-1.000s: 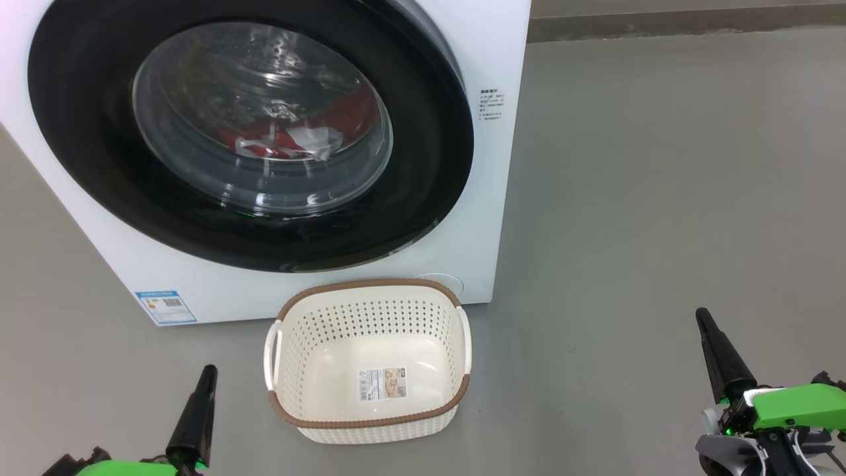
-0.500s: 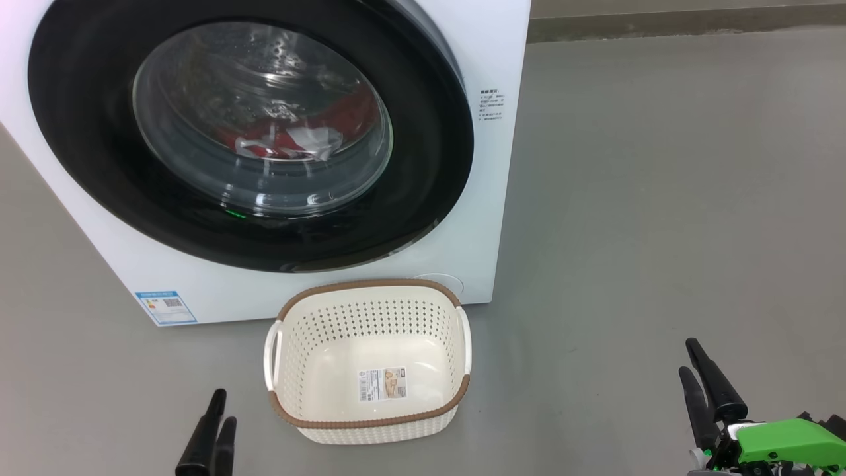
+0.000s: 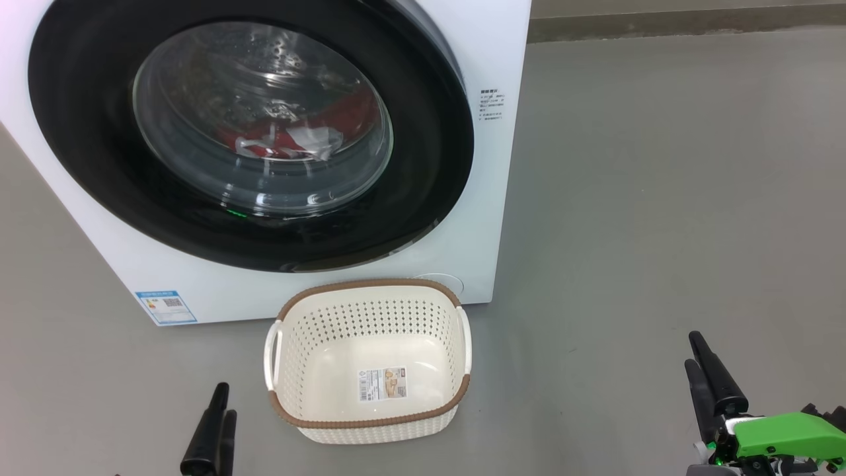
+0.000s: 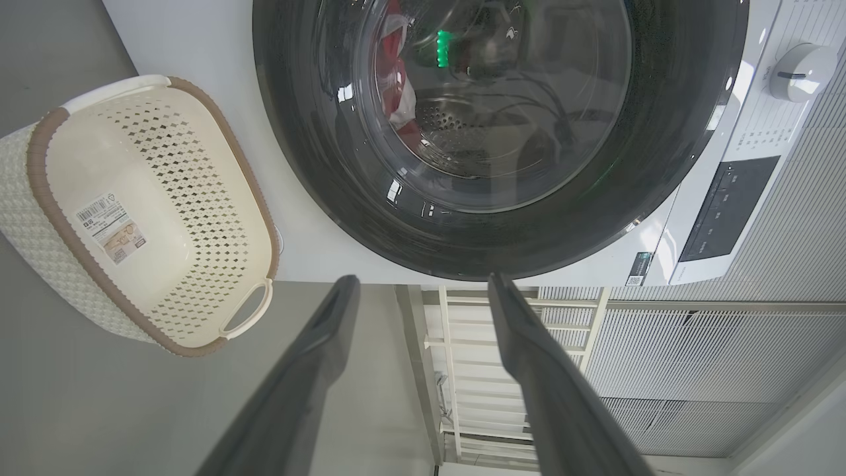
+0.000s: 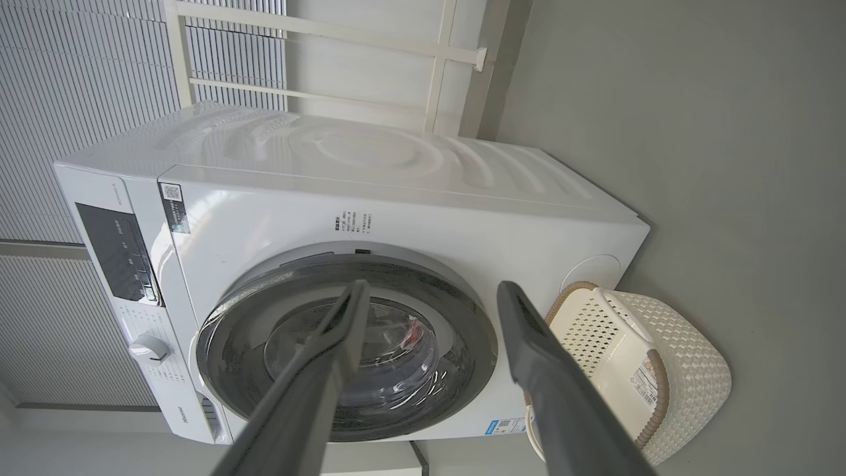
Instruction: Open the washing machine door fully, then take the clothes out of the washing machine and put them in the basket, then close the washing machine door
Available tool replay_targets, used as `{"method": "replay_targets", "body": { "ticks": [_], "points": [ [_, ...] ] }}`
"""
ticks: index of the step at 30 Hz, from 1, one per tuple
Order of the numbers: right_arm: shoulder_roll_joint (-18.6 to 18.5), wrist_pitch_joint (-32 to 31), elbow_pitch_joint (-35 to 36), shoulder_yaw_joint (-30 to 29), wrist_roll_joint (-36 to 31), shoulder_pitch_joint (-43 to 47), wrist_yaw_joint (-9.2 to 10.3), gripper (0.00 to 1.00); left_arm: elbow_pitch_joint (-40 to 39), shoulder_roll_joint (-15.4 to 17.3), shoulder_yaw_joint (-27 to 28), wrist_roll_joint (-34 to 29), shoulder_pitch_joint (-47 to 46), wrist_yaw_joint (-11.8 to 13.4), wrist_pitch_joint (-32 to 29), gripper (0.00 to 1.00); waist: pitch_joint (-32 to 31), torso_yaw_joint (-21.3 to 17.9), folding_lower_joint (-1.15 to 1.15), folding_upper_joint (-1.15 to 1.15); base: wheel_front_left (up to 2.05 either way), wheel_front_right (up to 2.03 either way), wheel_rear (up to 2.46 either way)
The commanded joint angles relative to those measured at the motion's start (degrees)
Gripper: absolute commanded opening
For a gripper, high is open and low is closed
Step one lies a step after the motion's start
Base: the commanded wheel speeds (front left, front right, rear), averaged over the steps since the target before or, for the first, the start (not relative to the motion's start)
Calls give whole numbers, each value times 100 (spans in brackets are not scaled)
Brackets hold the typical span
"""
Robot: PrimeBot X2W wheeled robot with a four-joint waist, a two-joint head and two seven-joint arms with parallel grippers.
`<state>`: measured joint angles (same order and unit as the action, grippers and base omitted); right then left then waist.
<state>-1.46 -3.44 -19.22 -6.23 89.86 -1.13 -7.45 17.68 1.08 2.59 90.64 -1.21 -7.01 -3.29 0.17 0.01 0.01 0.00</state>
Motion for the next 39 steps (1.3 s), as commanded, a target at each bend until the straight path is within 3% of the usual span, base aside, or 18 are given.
{"method": "replay_targets", "body": {
  "ticks": [1, 9, 39],
  "points": [
    [-107, 60, 174, 53, -94, -242, -1, 100, -196, 82, 22, -94, -249, -9, 67, 100, 0, 0, -1, 0, 0, 0, 0],
    [-201, 211, 187, 124, -624, -307, -1, 100, -324, 87, 18, -646, -282, -12, 201, 100, -7, 2, -1, 0, 0, 0, 0],
    [-335, 717, 429, 439, -3665, -313, -2, 100, -606, 139, -300, -3745, -306, -23, 705, 100, -85, 24, -1, 0, 0, 0, 0]
  ]
}}
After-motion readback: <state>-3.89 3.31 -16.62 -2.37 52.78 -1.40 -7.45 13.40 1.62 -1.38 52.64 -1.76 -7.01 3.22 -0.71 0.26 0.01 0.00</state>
